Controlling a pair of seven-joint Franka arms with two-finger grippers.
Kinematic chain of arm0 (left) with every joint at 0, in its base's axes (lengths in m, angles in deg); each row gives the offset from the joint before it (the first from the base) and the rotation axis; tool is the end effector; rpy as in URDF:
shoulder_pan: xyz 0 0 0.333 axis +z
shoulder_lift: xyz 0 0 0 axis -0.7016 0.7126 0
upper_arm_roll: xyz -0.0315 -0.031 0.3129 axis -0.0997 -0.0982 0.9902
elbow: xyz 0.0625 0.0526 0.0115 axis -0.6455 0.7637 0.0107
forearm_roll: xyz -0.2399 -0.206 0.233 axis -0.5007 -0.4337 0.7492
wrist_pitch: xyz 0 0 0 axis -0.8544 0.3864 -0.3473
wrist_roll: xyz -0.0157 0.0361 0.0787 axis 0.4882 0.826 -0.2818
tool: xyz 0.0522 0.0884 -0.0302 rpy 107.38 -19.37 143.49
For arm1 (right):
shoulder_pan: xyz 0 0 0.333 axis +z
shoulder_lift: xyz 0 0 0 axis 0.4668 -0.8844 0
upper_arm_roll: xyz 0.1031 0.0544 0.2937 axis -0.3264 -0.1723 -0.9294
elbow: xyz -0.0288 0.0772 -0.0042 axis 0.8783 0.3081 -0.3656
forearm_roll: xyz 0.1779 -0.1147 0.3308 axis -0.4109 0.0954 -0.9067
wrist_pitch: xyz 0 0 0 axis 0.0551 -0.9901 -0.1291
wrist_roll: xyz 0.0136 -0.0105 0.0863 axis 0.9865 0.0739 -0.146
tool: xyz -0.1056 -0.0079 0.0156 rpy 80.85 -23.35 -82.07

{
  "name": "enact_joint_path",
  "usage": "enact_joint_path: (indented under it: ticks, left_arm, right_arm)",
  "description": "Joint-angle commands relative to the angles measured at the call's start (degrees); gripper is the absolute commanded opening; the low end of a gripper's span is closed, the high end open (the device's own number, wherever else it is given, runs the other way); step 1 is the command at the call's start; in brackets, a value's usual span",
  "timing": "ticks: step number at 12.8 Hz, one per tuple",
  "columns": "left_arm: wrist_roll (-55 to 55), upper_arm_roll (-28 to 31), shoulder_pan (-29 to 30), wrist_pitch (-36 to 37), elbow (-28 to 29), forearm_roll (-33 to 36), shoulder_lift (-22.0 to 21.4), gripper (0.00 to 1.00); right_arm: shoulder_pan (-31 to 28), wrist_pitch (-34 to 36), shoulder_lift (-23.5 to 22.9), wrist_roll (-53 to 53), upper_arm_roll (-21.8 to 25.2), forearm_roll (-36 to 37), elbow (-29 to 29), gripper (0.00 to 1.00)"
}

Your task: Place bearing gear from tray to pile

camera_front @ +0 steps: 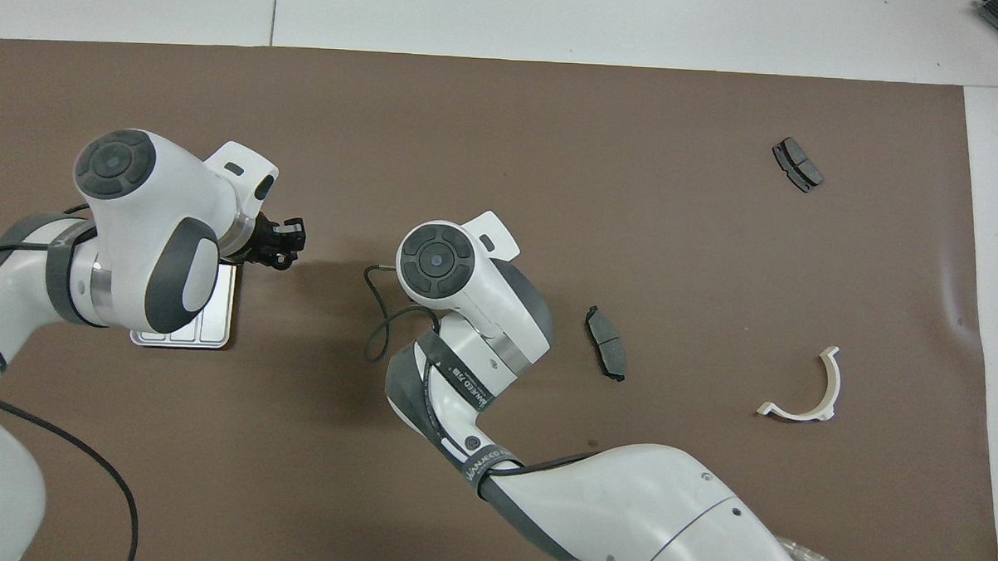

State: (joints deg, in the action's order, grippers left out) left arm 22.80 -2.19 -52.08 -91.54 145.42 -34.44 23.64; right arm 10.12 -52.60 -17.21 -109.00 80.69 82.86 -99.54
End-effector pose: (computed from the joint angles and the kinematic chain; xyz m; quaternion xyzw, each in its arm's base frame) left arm 0.5884 -0.1461 0.3399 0.9931 0.1134 -0.0130 0.0257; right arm 0.5670 0.4571 0.2935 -0.9961 0.0722 -0.0505 0.0107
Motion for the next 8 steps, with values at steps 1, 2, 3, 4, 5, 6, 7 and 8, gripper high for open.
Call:
enact_joint_path:
  ticks: [1, 2, 3, 4, 5, 6, 7, 8]
  left_arm:
    - [-8.6, 0.7, -4.9, -0.6, -0.3, -0.2, -0.7, 0.17]
    - [-11.6, 0.6, -6.8, -2.1, -0.3, -0.2, -0.6, 0.17]
    - [-14.2, 0.6, -8.5, -3.5, -0.3, -0.2, -0.1, 0.17]
    - [-16.1, 0.6, -9.9, -4.9, -0.3, -0.2, 0.6, 0.17]
    - [-17.6, 0.6, -11.6, -6.5, -0.4, -0.2, 1.0, 0.17]
    - [-18.8, 0.6, -13.1, -7.2, -0.6, -0.2, 1.6, 0.17]
    - [-19.4, 0.6, -14.4, -7.3, -0.6, -0.2, 2.0, 0.17]
    - [-19.6, 0.5, -15.4, -7.7, -0.5, -0.2, 2.2, 0.17]
  right_arm:
    - [-0.9, -0.4, 1.1, -0.6, -0.1, 1.2, -0.4, 0.01]
    - [-1.2, -0.2, 2.1, 0.2, 0.4, 1.1, -0.7, 0.0]
    - [-2.6, 0.1, 3.4, 0.6, 0.5, 1.1, -1.3, 0.0]
    - [-4.5, 0.0, 5.1, 2.1, 0.5, 1.1, -2.5, 0.0]
    - [-6.5, -0.2, 7.4, 5.1, 0.4, 0.9, -4.9, 0.0]
    - [-8.9, -0.2, 10.3, 7.9, 0.4, 0.7, -7.8, 0.0]
    - [-11.7, -0.4, 13.6, 11.0, 0.3, 0.1, -11.4, 0.0]
    - [-14.1, -1.0, 16.3, 14.0, 0.3, 0.0, -15.0, 0.0]
